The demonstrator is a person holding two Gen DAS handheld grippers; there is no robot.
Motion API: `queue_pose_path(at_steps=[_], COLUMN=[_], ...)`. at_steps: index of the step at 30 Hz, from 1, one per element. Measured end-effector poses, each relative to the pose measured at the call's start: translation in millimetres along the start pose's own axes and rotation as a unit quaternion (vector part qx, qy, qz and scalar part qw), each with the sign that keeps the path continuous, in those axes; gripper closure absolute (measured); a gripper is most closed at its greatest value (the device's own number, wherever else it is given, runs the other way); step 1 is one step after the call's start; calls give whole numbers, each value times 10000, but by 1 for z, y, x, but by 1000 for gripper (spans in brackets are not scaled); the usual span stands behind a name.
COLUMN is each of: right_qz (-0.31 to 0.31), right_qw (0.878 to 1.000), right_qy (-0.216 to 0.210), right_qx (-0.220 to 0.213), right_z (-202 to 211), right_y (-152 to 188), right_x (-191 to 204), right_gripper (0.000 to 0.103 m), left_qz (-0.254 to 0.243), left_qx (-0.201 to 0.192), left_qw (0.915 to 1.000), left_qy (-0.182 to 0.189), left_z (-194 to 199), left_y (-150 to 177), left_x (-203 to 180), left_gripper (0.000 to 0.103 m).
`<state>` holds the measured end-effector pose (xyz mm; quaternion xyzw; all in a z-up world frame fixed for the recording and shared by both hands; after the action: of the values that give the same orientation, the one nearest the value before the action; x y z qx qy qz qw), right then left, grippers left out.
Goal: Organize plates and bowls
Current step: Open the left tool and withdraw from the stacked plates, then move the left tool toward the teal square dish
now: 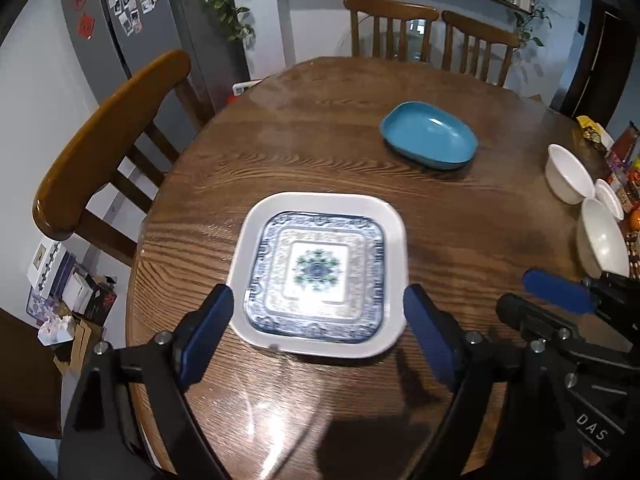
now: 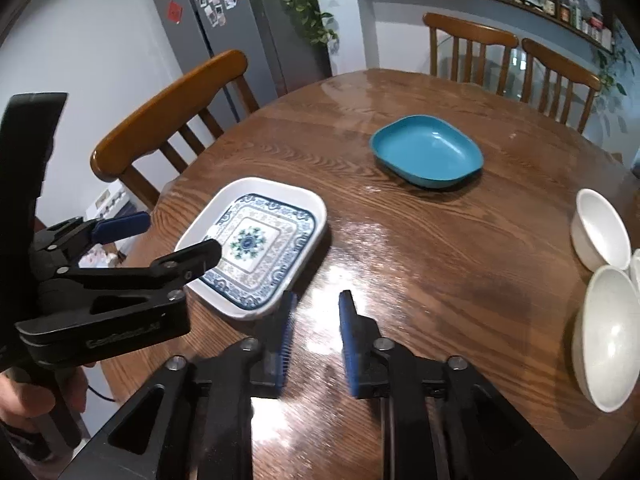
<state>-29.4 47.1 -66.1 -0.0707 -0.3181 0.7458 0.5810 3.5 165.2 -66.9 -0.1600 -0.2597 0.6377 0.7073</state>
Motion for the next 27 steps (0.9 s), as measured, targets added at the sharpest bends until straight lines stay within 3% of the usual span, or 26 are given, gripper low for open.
queue_pose_path(at_steps=[2, 8, 10, 17, 27], right_qz=[-31, -114, -122, -157, -411], right_qw=[9999, 9976, 9961, 9897, 9861], right_qy=[88, 496, 619, 989, 1119], right_qx=[-126, -475, -612, -1025, -1159], right_z=[9, 41, 51, 83, 102], right_y=[0, -1, -1, -1, 2], right_x=[-8, -34, -41, -65, -100], right_gripper=[56, 52, 40, 39, 39], left_qz=[-19, -122, -202, -480, -739], left_qx=[-44, -100, -150, -204, -272], left_qw=[10000, 9995, 9993, 9977, 9955], left_qy=[58, 264, 293, 423, 526], left_z=[4, 13, 18, 25, 32], left_y=[-1, -6, -9, -18, -27], left_x=[-9, -39, -52, -89, -126], left_gripper=[14, 11, 3, 3, 3])
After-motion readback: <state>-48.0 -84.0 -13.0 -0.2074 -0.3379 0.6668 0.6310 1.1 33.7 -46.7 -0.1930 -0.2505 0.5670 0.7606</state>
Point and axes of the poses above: each gripper's, at about its wrist camera, not at the fingertips, and z roughly against the way its jaws point, x to its left, y to its underside, the point moved 5 cm from there along -z, roughly the way its jaws point, and after that the axes turned 11 degrees about -z, right-handed, at the moved point
